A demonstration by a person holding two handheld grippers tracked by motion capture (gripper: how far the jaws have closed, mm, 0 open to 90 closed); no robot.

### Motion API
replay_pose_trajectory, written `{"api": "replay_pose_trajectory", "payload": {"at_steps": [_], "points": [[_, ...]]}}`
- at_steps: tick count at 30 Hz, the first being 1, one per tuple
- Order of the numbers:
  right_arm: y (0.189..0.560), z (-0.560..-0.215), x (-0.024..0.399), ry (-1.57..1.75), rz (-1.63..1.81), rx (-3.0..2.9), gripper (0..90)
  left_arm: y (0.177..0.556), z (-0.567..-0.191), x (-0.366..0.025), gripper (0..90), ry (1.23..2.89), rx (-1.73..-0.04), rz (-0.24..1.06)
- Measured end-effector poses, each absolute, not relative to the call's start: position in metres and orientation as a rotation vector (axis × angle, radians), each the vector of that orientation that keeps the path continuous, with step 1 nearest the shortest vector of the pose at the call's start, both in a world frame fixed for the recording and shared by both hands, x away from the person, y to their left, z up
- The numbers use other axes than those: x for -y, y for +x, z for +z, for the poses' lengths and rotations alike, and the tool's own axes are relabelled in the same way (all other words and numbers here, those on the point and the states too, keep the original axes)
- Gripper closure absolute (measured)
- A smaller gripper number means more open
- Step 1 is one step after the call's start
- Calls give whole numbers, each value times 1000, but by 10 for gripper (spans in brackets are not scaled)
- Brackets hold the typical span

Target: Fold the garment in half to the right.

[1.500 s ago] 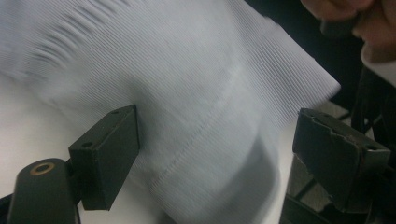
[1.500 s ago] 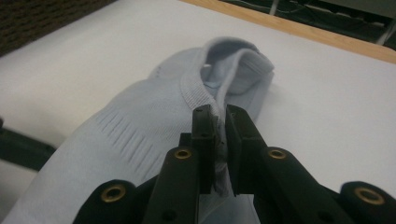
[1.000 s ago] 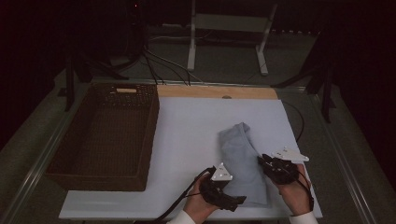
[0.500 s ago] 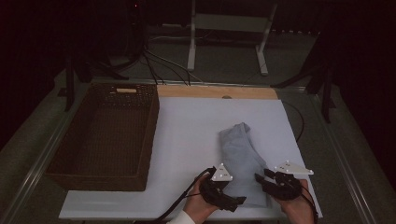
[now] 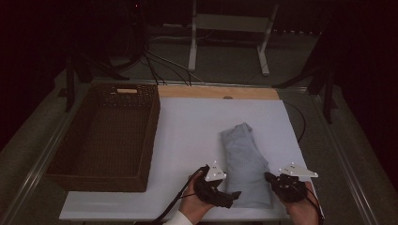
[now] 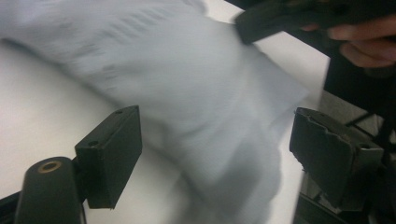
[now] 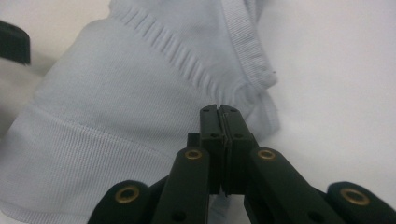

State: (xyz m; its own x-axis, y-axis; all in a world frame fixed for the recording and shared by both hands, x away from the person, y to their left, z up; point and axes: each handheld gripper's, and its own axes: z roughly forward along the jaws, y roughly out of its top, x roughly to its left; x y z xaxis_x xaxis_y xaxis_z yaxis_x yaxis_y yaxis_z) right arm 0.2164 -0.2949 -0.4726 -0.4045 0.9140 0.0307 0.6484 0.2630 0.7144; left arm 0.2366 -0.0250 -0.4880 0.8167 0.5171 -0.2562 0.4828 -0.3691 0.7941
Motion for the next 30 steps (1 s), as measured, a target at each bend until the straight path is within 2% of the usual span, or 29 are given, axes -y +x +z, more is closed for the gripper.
{"api": "replay_pose_trajectory", "payload": {"at_steps": [5,12,24,30], "points": [[215,-474,297,1412,908,-2151,897,246,-488,21,175,1999,-820,87],[215,-477,296,1403,878,-2163,896,248,-501,36,230,2064,-830,39],[213,-483,299,1421,823,-2180,882,238,-514,52,394,2151,-807,-17],[212,-489,302,1442,767,-2191,880,235,-517,51,535,2174,-806,-43]]}}
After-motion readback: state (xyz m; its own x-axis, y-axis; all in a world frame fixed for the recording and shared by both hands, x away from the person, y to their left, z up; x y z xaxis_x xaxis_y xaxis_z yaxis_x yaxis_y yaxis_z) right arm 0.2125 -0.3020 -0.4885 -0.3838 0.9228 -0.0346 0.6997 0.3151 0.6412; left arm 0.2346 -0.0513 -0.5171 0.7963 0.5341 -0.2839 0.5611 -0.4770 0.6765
